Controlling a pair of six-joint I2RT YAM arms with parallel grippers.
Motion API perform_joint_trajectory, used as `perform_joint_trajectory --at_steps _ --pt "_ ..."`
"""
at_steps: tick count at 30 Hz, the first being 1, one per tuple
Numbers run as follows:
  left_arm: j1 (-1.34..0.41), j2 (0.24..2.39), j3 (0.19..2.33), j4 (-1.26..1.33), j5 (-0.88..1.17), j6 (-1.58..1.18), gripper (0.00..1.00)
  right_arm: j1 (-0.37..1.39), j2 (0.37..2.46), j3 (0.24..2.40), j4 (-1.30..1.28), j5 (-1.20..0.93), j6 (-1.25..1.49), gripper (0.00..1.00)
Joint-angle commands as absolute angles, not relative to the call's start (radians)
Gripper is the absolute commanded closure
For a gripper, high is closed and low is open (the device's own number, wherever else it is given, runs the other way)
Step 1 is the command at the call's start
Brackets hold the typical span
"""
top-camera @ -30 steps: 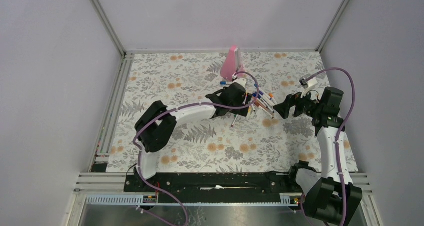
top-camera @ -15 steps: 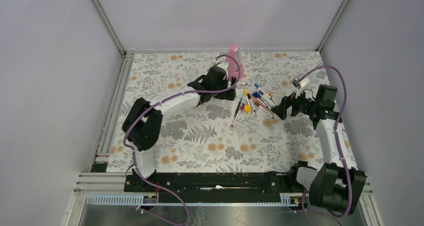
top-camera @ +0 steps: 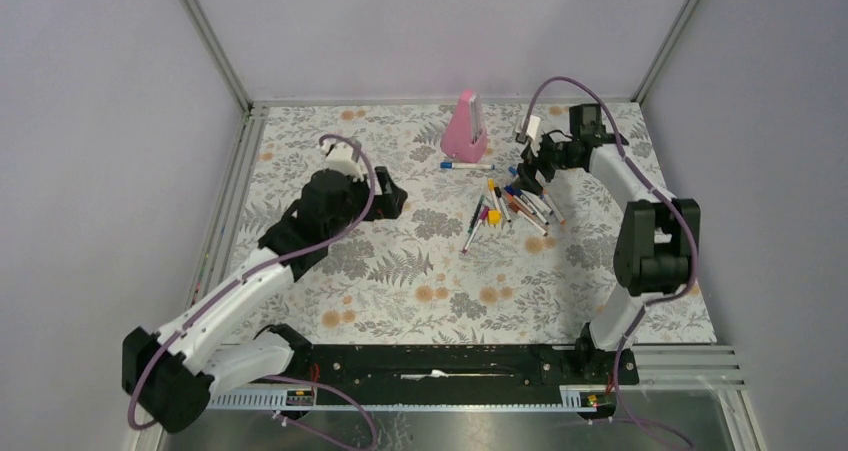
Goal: Open the pen caps
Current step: Pick up the pen from the center of the board.
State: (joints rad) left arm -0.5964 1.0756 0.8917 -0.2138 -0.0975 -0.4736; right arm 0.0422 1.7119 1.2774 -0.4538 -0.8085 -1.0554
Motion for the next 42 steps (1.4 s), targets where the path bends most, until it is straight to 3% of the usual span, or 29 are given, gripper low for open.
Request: perform_joint_trajectory --at_steps 1,4,9,20,42 --pt "-0.591 0.935 0.699 -0.085 -0.173 -0.569 0.05 0.08 1.902 1.531 -0.568 -0.805 -1.119 0.18" --pt "-0.589 0.914 0.636 -0.031 -0.199 -0.611 0.04 0.098 2.049 1.687 -0.637 -0.772 -1.145 0.27" --pt "-0.587 0.946 0.638 -0.032 -0.227 -0.58 0.05 0.139 2.176 1.821 -0.648 -0.697 -1.221 0.29" --pt "-0.586 1.037 0.615 0.022 -0.209 -0.61 0.04 0.181 2.444 2.178 -0.811 -0.674 -1.236 0.45" --pt "-0.582 1.098 0.601 0.071 -0.171 -0.636 0.05 0.21 2.535 2.212 -0.831 -0.649 -1.284 0.54"
